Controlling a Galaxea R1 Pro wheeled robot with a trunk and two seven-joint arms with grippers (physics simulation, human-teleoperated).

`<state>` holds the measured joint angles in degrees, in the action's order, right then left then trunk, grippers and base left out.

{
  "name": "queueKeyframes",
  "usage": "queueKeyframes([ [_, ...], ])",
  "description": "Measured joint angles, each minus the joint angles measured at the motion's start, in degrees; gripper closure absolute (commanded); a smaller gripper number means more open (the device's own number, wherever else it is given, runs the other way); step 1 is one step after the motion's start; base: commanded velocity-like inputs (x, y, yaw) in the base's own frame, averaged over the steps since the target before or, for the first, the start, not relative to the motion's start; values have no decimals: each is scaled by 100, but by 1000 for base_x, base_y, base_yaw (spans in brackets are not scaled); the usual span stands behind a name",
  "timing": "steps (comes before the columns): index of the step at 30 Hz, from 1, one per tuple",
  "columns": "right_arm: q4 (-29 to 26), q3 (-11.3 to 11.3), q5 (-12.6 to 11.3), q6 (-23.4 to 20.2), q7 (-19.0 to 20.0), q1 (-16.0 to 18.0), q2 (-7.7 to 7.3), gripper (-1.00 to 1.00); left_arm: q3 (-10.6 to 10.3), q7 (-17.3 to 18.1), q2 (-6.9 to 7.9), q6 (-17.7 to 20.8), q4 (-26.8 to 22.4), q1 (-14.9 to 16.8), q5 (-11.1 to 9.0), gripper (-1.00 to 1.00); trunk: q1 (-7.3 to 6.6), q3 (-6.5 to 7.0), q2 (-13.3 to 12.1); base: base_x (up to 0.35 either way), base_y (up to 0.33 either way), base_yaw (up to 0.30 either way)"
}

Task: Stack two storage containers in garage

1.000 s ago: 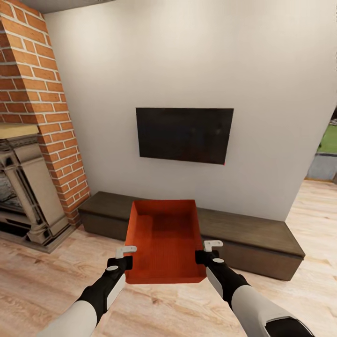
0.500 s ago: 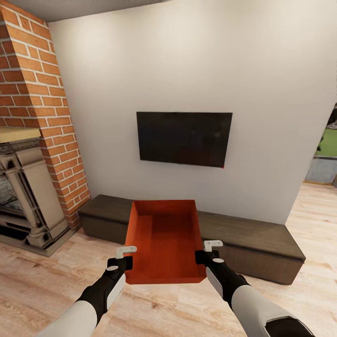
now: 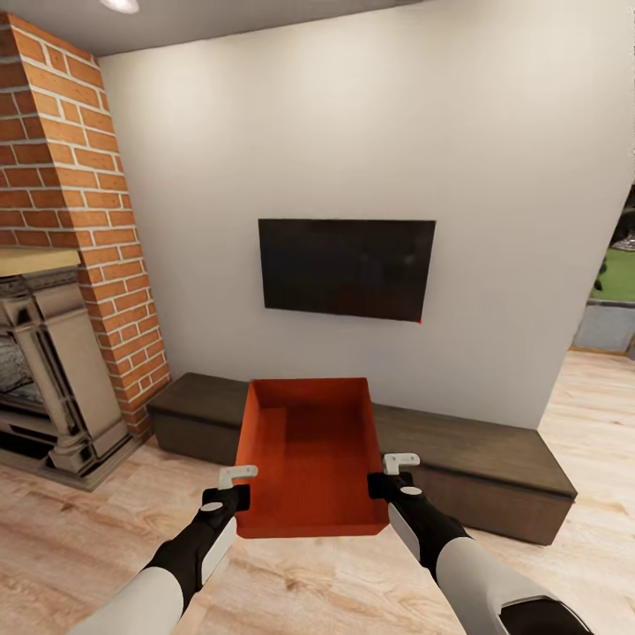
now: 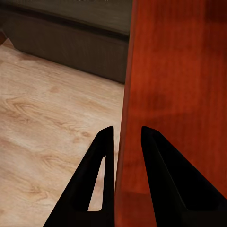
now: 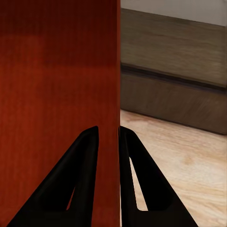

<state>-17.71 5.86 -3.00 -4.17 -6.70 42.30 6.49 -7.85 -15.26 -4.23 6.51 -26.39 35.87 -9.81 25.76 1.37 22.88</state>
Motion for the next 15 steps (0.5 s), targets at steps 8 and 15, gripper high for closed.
queueKeyframes([
  [8,0,0,2,-2,-1,-2,0,100,4,2,-1,-3,7,0,2,100,0,75,0,0,0,0],
  [15,0,0,1,0,0,-2,0,100,5,3,-1,-4,7,1,5,100,0,140,0,0,0,0],
])
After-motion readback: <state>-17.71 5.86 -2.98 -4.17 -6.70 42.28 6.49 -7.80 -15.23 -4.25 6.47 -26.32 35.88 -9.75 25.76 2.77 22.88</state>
